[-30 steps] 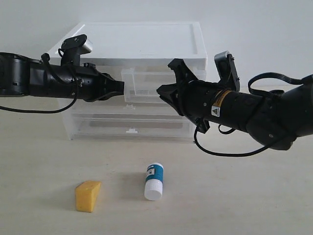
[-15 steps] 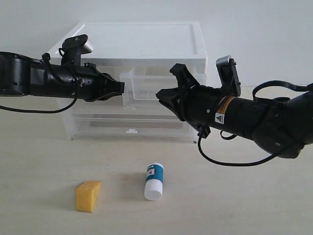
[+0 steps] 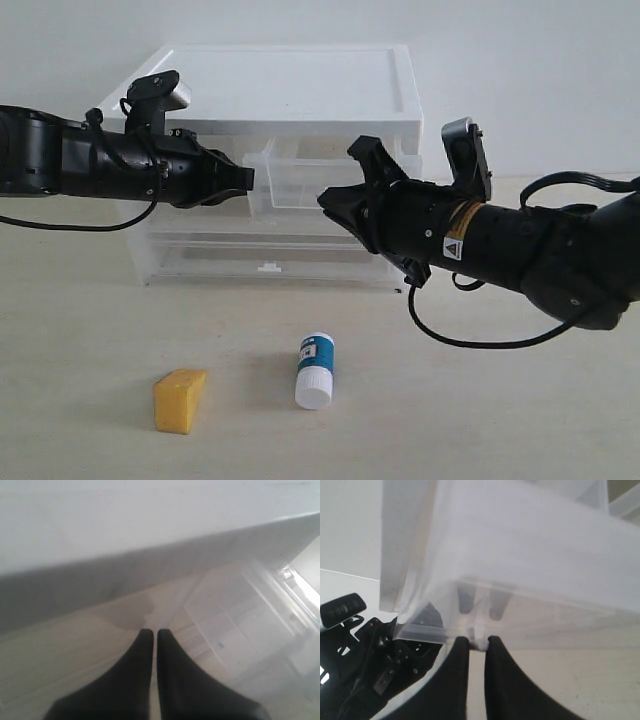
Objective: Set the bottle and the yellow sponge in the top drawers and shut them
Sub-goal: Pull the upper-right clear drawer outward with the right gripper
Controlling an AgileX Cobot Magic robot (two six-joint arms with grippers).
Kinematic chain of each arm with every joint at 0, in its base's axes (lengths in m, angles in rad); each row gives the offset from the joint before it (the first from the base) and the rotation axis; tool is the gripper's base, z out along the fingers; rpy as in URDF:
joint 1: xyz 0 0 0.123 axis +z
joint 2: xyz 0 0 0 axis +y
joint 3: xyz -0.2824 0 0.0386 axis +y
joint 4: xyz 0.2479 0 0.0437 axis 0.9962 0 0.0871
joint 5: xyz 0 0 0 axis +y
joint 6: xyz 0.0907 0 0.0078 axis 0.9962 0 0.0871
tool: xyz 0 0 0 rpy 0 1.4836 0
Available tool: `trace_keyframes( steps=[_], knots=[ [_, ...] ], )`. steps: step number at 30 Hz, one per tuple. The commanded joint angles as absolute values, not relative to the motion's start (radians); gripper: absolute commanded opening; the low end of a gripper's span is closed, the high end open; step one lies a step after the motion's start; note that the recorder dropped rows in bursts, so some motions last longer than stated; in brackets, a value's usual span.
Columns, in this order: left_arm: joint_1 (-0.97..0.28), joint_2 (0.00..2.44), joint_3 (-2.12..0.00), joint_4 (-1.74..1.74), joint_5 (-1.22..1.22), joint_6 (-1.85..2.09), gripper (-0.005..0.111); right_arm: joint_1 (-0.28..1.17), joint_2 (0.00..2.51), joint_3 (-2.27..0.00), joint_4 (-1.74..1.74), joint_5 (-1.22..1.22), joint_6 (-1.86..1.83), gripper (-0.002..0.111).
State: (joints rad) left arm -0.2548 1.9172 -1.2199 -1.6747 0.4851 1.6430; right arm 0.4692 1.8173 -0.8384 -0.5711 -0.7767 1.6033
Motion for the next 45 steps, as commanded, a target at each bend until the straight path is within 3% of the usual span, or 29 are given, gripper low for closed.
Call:
trace_keyframes(
  steps=[1,45],
  knots=[
    [-0.238,1.926,-1.249,-1.730,0.408,1.638,0.004,0.489,1.802,-0.812,-0.651,-0.852,1.563,0.000],
    [-0.193,1.926,-1.250,-1.708,0.423,1.630,0.004,0.489,1.763,-0.711,-0.663,-0.959,1.542,0.000]
  ],
)
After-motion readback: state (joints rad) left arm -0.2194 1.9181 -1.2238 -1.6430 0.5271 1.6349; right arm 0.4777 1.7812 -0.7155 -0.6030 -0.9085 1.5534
